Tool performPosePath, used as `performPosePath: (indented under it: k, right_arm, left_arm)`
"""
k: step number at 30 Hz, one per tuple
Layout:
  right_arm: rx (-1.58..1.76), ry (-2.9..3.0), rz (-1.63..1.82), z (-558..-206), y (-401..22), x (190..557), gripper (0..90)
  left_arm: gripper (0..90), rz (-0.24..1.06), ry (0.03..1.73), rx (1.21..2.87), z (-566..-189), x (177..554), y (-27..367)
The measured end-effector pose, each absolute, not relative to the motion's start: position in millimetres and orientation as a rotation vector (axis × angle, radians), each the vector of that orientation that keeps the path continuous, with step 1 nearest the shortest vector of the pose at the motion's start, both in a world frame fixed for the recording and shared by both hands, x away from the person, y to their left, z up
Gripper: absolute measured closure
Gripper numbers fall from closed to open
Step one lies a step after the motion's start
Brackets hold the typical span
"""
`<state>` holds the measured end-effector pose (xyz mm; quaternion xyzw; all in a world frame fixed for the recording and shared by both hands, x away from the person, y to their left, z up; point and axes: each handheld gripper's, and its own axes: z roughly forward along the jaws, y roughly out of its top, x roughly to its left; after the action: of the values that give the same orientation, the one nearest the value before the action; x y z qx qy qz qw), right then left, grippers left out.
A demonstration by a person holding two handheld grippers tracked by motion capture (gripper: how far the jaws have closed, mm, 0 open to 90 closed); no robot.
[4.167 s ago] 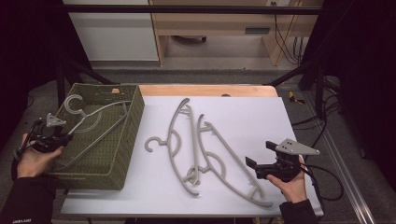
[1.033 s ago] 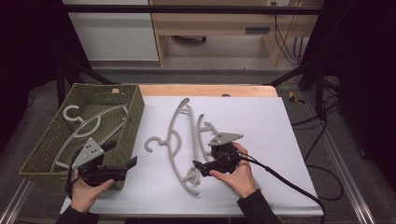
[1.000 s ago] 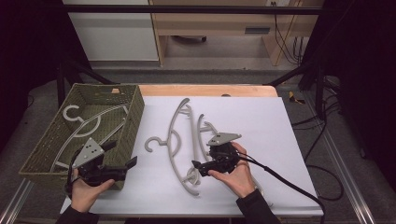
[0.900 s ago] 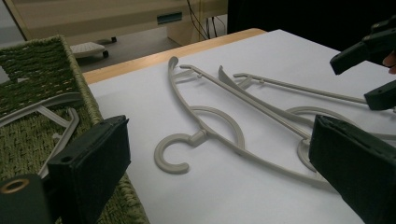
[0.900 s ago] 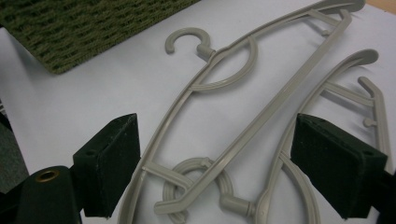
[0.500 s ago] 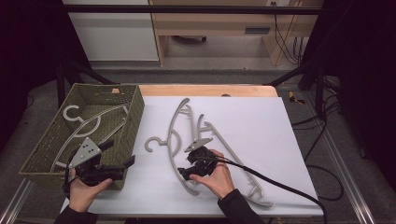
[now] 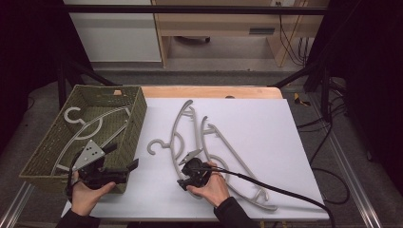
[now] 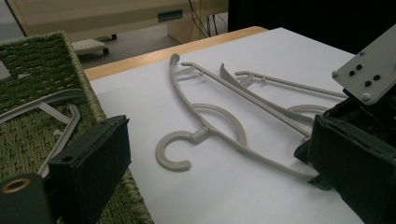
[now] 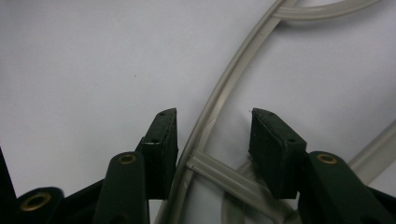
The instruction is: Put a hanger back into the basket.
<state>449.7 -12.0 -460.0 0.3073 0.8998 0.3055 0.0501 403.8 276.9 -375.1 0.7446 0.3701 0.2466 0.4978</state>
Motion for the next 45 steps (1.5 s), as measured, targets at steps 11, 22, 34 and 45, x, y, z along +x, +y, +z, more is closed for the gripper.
performPosePath:
  k: [11,22,34,45]
  right_arm:
    - [1.004,2.775,0.947,-463.3,-9.9,449.7,68.7]
    - [1.101,2.773,0.846,-455.9,-14.5,453.4,75.3]
    - [1.090,2.719,0.831,-451.3,-19.4,457.7,76.7]
    - [1.098,2.650,0.878,-463.7,-12.5,464.3,68.3]
  left_arm:
    - [5.5,0.600,0.896,1.803,-374.5,403.3,277.1]
    - [5.7,0.602,0.890,1.808,-373.8,402.6,277.2]
    - [5.8,0.601,0.885,1.813,-373.9,402.3,276.4]
    - [5.9,0.596,0.884,1.822,-375.9,403.5,274.1]
